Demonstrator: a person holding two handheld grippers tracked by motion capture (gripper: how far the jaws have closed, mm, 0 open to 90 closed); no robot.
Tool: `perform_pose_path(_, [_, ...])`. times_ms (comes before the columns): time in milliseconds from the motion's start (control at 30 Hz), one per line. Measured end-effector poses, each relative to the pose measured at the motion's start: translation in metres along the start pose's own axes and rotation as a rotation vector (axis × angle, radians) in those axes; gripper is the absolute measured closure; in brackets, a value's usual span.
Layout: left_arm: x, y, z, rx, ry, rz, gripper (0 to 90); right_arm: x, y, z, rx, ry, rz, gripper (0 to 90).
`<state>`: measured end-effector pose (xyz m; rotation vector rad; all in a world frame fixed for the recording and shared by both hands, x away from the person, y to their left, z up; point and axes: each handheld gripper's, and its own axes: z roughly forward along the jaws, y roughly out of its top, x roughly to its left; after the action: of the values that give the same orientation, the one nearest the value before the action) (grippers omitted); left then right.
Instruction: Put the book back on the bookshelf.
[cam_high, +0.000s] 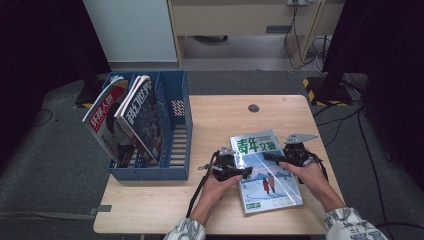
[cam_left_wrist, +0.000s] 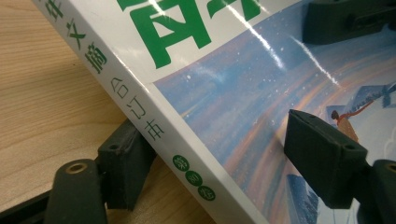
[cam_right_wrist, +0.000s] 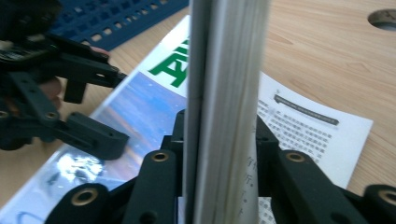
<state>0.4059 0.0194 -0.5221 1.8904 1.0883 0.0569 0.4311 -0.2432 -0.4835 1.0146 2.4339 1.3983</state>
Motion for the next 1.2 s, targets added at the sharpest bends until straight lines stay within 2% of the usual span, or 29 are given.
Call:
perform_pose_path(267, [-0.001,-0.002,0.0,0.003,0.031,0.015,31.7,-0.011,-0.009,0.012,0.054,-0.067,0.052,52.7])
perform_pose_path(433, [-0.003,-0.001,0.0,-0.005,0.02,0.011,33.4,-0.016,-0.013,0.018,0.09,-0.149,0.049,41.8])
perform_pose_path(567, [-0.003,-0.001,0.0,0.001,0.021,0.016,33.2,-0.019,-0.016,0.021,0.082,-0.169,0.053,34.6])
perform_pose_path(667, [-0.003,-0.001,0.0,0.0,0.022,0.013,33.2,-0.019,-0.017,0.023,0.101,-0.201,0.039,24.1])
perform_pose_path(733, [-0.004,-0.001,0.0,-0.003,0.02,0.009,33.3,-0.02,-0.019,0.025,0.134,-0.221,0.029,21.6])
perform_pose_path(767, [-0.004,-0.001,0.0,-0.003,0.023,0.011,33.2,-0.02,-0.021,0.027,0.148,-0.226,0.024,18.9])
perform_pose_path(833, [-0.003,-0.001,0.0,-0.002,0.022,0.009,33.2,-0.021,-0.024,0.028,0.136,-0.236,0.044,15.9])
perform_pose_path(967, [-0.003,0.0,0.001,-0.005,0.018,0.002,33.2,-0.021,-0.026,0.026,0.141,-0.239,0.068,14.7])
perform_pose_path(1100, [-0.002,0.001,0.001,-0.01,0.011,-0.014,33.2,-0.023,-0.032,0.02,0.154,-0.204,0.149,14.3])
perform_pose_path(1200, [0.0,0.003,0.003,-0.005,0.005,-0.027,33.0,-0.023,-0.035,0.016,0.156,-0.181,0.15,15.0])
